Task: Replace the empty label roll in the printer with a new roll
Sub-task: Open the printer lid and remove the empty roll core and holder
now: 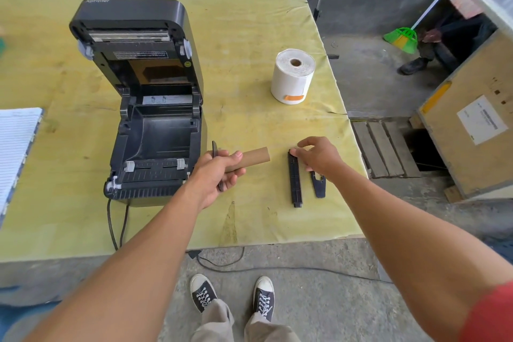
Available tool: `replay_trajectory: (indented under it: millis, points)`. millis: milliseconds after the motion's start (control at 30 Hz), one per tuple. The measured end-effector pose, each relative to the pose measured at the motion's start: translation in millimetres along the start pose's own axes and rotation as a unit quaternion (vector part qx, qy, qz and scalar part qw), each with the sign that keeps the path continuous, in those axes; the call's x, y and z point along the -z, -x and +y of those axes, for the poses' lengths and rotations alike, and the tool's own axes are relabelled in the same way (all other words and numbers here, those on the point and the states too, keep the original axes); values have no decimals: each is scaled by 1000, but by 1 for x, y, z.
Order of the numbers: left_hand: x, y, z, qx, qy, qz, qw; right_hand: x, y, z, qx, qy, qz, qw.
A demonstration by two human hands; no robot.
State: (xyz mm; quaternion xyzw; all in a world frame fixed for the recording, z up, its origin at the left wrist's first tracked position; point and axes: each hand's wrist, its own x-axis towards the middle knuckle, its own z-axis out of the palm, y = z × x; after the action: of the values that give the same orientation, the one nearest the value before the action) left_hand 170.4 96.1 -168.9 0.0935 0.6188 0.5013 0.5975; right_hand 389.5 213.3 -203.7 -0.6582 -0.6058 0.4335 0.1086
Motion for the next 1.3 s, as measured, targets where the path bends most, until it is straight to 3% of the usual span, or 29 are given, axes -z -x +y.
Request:
replay_trajectory:
  millis: [67, 133, 200, 300, 367, 533, 667, 700, 800, 900, 1067, 1300]
  points:
    - [-2, 0, 0, 2, 2, 1, 1000, 2, -2, 0, 21, 18, 46, 999]
    - [-7, -1, 1, 2, 9, 0, 1000, 9, -3, -3, 34, -49, 55, 997]
    - [-13, -2, 4, 1, 21, 2, 1000, 20, 2, -10, 16, -167, -39, 985]
    - [-24, -4, 8, 0, 37, 2, 999, 27, 13, -21, 2, -208, -215, 954]
    - [-34, -6, 10, 1, 34, -3, 999, 22, 17, -29, 22, -224, -248, 942]
    - [-47, -7, 10, 10, 9, -25, 1000, 9, 19, -41, 35, -343, -199, 917]
    - [-45, -11, 11, 12, 1, 15, 1000, 20, 11, -44, -24, -528, -69, 846]
    - [-44, -11, 12, 11, -15, 24, 1000, 26, 9, -44, -30, -521, -54, 851]
    - [-44, -11, 13, -5, -74, 47, 996, 36, 8, -43, -13, -341, -70, 938]
    - [-46, -20, 8, -21, -227, 69, 971, 28, 14, -44, 24, -166, -103, 980]
    - [-44, -30, -1, -66, -492, 91, 864, -4, 14, -45, 48, -3, -98, 994]
    - [-33, -40, -17, -92, -588, 104, 797, -27, 21, -44, 84, 134, -80, 984]
